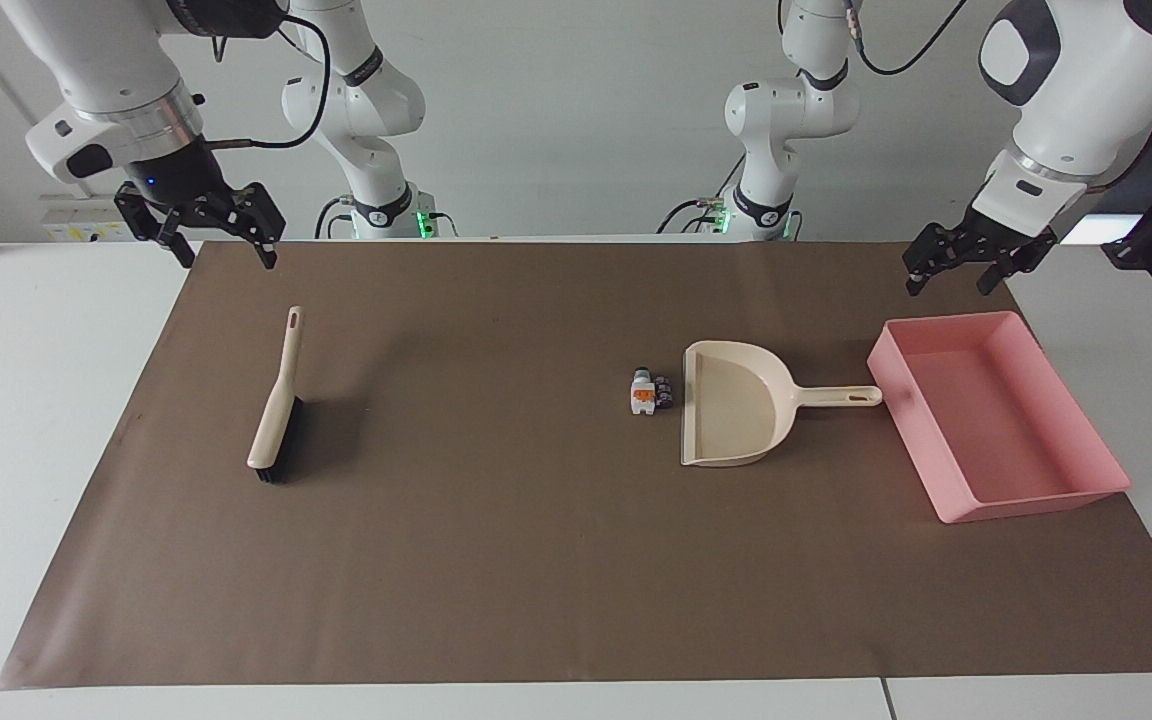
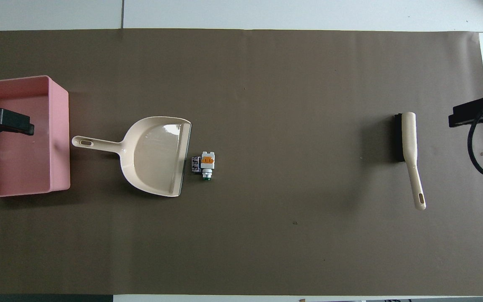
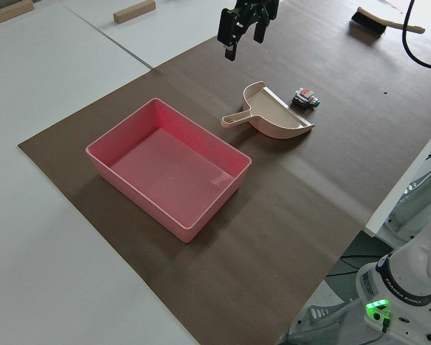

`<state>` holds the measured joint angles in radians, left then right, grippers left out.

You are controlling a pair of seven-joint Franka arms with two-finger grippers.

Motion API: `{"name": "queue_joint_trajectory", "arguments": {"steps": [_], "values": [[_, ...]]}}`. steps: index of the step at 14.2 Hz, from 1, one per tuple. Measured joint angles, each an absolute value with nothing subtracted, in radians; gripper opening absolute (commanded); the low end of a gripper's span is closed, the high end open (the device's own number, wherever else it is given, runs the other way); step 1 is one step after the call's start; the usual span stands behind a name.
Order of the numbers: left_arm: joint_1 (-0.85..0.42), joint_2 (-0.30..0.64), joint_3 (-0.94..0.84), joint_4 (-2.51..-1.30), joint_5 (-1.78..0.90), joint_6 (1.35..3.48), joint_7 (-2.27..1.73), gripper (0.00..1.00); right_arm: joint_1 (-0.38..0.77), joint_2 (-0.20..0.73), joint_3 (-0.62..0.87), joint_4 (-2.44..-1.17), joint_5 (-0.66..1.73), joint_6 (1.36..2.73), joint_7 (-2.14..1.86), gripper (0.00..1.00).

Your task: Clean e-waste and dump in bin

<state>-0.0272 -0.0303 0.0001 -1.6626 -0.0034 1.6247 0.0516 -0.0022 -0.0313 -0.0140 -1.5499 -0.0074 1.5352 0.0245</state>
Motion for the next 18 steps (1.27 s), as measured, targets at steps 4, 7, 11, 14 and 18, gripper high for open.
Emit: {"name": "queue_joint_trajectory", "arguments": {"steps": [4,7,11,14,18], "values": [[-0.027,-0.03,0.0,-1.663,-0.003,1.625,0.052,1.0,-0.002,-0.031,-0.014,-1.551,-0.007,1.535,0.024,1.0],[-0.027,-0.03,0.0,-1.663,-0.003,1.625,0.052,0.99,-0.003,-0.031,-0.014,-1.551,-0.007,1.535,0.024,1.0],[-0.029,-0.03,-0.002,-1.663,-0.003,1.625,0.052,0.98,-0.006,-0.031,-0.016,-1.551,-0.007,1.535,0.024,1.0],[-0.029,-0.03,-0.003,-1.663,-0.003,1.635,0.173,0.98,-0.006,-0.031,-0.02,-1.558,-0.007,1.533,0.024,1.0],[-0.03,-0.03,-0.005,-1.673,-0.004,1.681,0.508,0.98,-0.047,-0.039,-0.03,-1.593,-0.009,1.529,0.024,1.0]]}}
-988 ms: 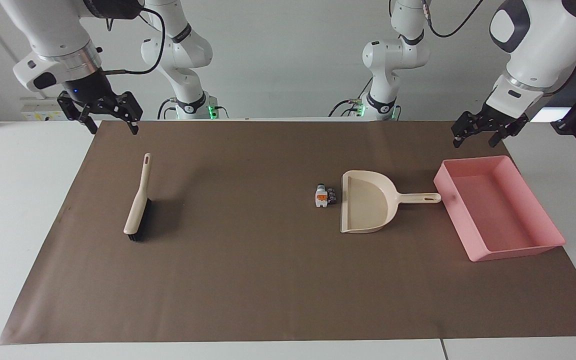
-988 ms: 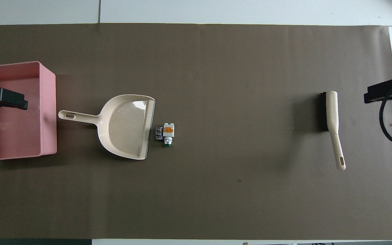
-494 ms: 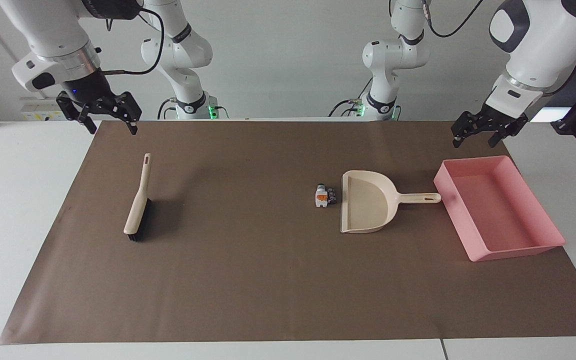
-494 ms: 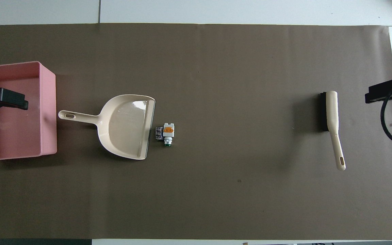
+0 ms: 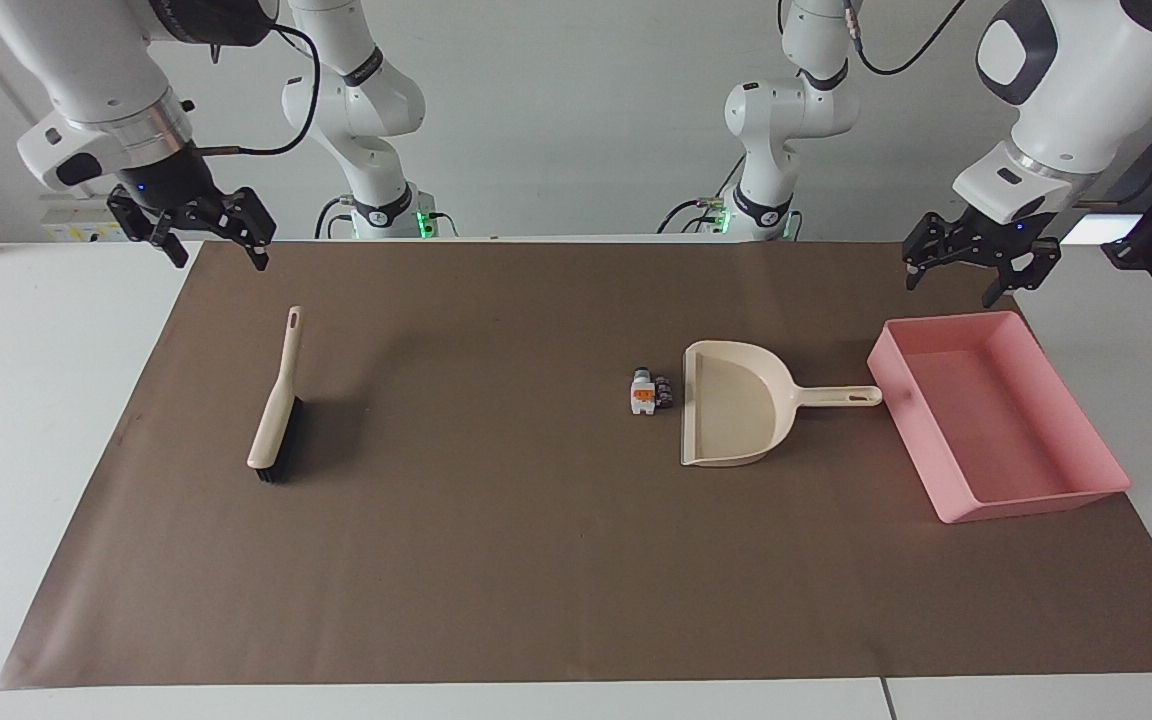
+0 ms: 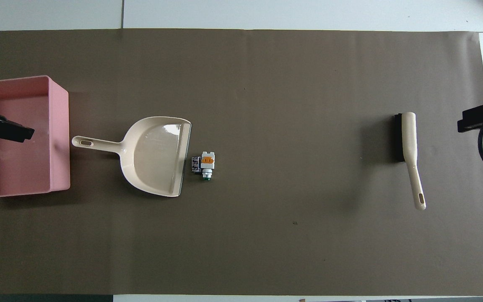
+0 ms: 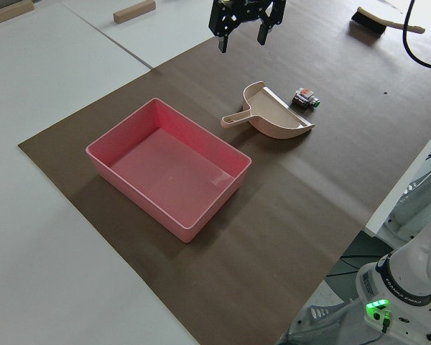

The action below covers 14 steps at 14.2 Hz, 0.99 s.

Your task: Clean e-waste and dump in bin

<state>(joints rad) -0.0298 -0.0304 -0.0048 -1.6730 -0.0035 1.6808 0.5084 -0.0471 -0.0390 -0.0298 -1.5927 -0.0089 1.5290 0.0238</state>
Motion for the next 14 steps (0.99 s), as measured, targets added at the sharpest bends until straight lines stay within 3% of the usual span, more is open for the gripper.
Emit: {"name": "queue_joint_trajectory", "arguments": {"steps": [6,10,14], "values": [[-0.054,-0.033,-0.018,-1.801,-0.004,1.833,0.975,0.98,-0.12,-0.144,-0.036,-2.035,-0.009,1.841,0.001,1.0],[-0.094,-0.043,-0.021,-1.977,-0.004,2.026,1.296,0.98,-0.133,-0.106,-0.036,-2.199,-0.009,2.017,-0.047,1.0],[-0.152,0.013,-0.022,-2.061,-0.003,2.116,1.363,0.98,-0.145,-0.082,-0.036,-2.308,-0.009,2.113,-0.1,1.0]]}}
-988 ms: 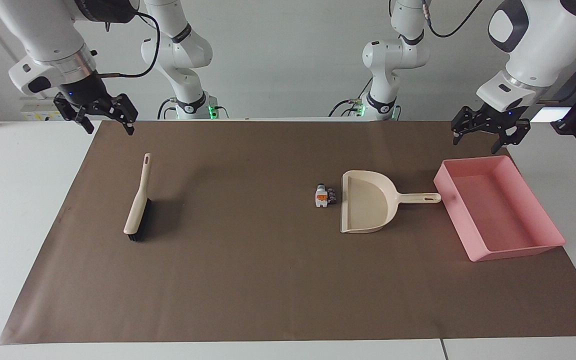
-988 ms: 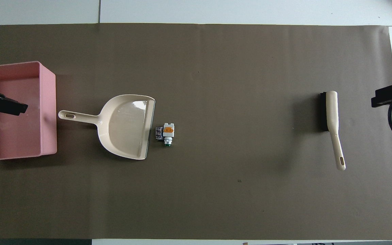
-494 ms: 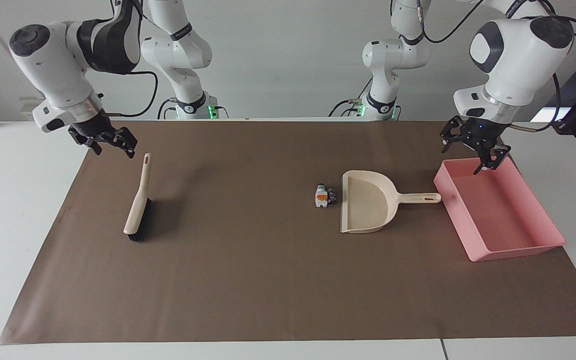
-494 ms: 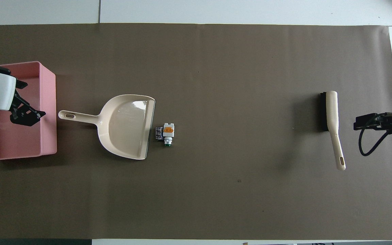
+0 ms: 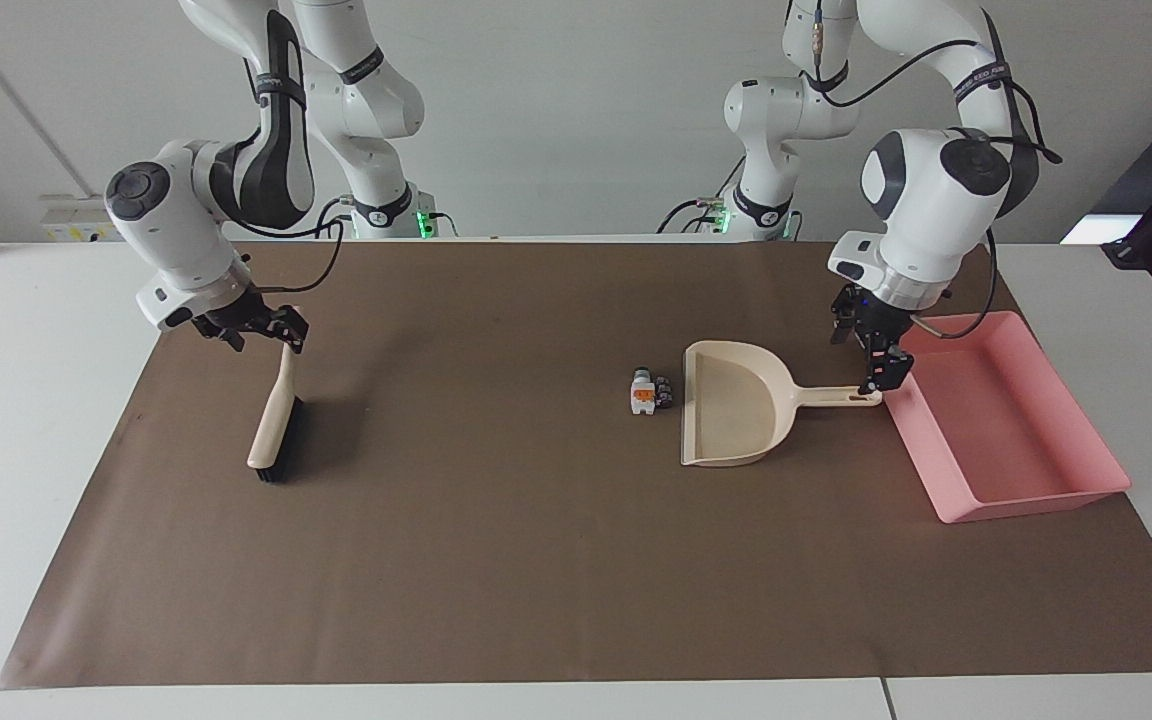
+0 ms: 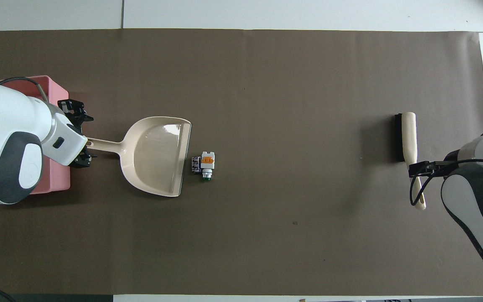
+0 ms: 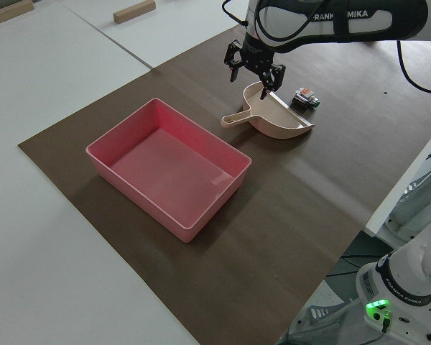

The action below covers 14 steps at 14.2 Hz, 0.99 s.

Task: Clean e-waste and dump in bin
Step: 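Grasp the dustpan handle with the left gripper while the right gripper grasps the brush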

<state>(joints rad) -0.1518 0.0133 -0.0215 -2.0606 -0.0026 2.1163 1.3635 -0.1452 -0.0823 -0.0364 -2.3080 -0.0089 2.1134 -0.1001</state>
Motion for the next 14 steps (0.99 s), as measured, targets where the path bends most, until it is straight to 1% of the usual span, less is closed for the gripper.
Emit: {"name": "queue_joint_trajectory", "arguments": {"steps": [2,6,11,12,13,14], "values": [[-0.179,0.046,-0.022,-2.089,0.042,2.151,1.366,0.97,-0.146,-0.082,-0.036,-2.335,-0.008,2.138,-0.115,1.0],[-0.191,0.074,-0.019,-2.167,0.12,2.295,1.366,0.97,-0.146,-0.081,-0.036,-2.379,-0.007,2.171,-0.136,0.97],[-0.189,0.103,-0.01,-2.179,0.123,2.338,1.366,0.92,-0.146,-0.081,-0.035,-2.382,-0.006,2.174,-0.137,0.96],[-0.189,0.103,-0.009,-2.183,0.123,2.338,1.366,0.89,-0.146,-0.081,-0.035,-2.384,-0.006,2.174,-0.137,0.95],[-0.189,0.103,-0.009,-2.186,0.124,2.338,1.366,0.84,-0.146,-0.081,-0.035,-2.385,-0.005,2.176,-0.138,0.93],[-0.189,0.103,-0.009,-2.188,0.124,2.338,1.366,0.67,-0.146,-0.081,-0.035,-2.387,-0.005,2.181,-0.14,0.93]]}}
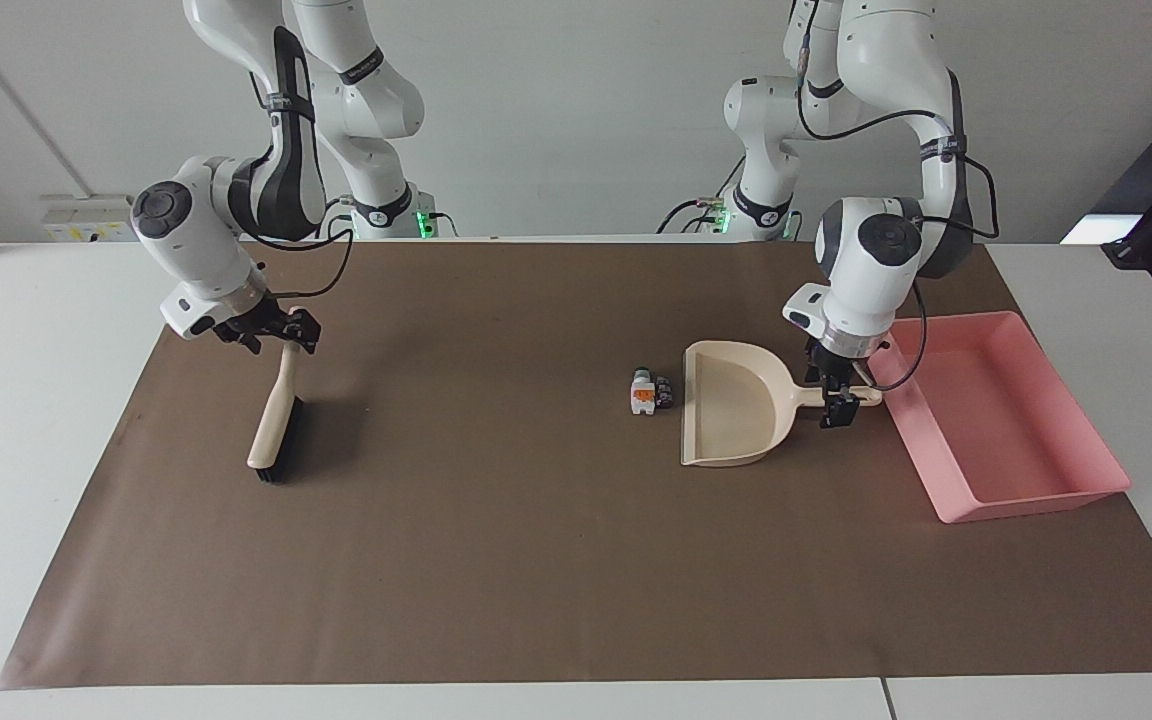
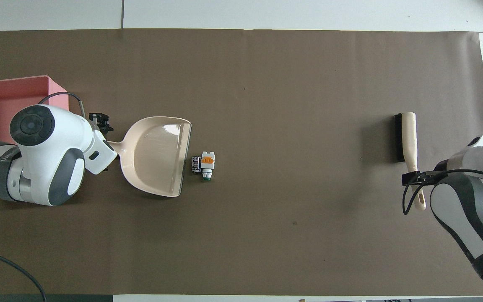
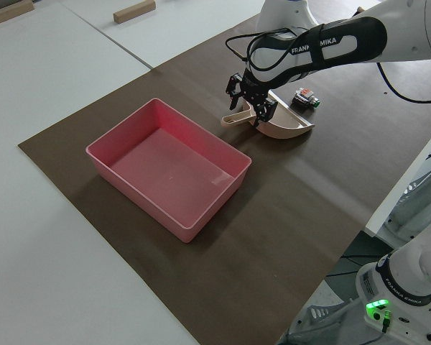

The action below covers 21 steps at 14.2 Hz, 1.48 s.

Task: Clean e-waste and dump in bin
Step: 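Grasp the dustpan handle with the left gripper while the right gripper grasps the brush, then sweep the component into the dustpan with the brush in the right gripper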

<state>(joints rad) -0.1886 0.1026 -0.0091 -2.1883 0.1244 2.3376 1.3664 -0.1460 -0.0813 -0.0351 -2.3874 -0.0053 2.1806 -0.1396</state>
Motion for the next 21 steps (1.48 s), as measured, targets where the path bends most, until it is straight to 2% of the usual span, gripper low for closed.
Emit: {"name": "queue_joint_trajectory", "arguments": {"steps": [1,2,3,4,5,6,7,9,10,11,18,21], "values": [[-0.189,0.103,-0.009,-2.19,0.125,2.337,1.366,0.51,-0.146,-0.081,-0.035,-2.39,-0.005,2.184,-0.14,0.91],[-0.189,0.103,-0.009,-2.191,0.125,2.337,1.366,0.13,-0.146,-0.081,-0.035,-2.394,-0.005,2.186,-0.14,0.89],[-0.189,0.103,-0.009,-2.192,0.125,2.337,1.366,0.04,-0.146,-0.081,-0.034,-2.398,-0.004,2.19,-0.141,0.87],[-0.189,0.103,-0.009,-2.192,0.125,2.337,1.366,0.02,-0.146,-0.081,-0.034,-2.404,-0.004,2.198,-0.141,0.83],[-0.189,0.103,-0.009,-2.191,0.126,2.34,1.365,0.01,-0.145,-0.081,-0.034,-2.409,-0.004,2.204,-0.141,0.74],[-0.189,0.102,-0.009,-2.188,0.127,2.34,1.366,0.0,-0.144,-0.081,-0.034,-2.411,-0.004,2.206,-0.142,0.6],[-0.188,0.102,-0.009,-2.185,0.128,2.339,1.366,0.0,-0.139,-0.081,-0.034,-2.412,-0.003,2.206,-0.142,0.39],[-0.188,0.101,-0.007,-2.179,0.128,2.332,1.366,0.0,-0.133,-0.081,-0.032,-2.412,-0.003,2.206,-0.142,0.26],[-0.188,0.099,-0.006,-2.176,0.129,2.32,1.366,0.0,-0.133,-0.081,-0.031,-2.411,-0.003,2.206,-0.142,0.04],[-0.188,0.096,-0.004,-2.173,0.129,2.308,1.366,0.0,-0.133,-0.081,-0.03,-2.409,-0.003,2.207,-0.142,0.0],[-0.218,0.067,-0.012,-2.171,0.278,2.209,1.239,0.0,-0.119,-0.081,-0.023,-2.365,0.0,2.181,-0.142,0.0],[-0.254,0.059,-0.014,-2.18,0.29,2.2,1.201,0.0,-0.072,-0.081,0.007,-2.282,0.0,2.076,-0.1,0.0]]}}
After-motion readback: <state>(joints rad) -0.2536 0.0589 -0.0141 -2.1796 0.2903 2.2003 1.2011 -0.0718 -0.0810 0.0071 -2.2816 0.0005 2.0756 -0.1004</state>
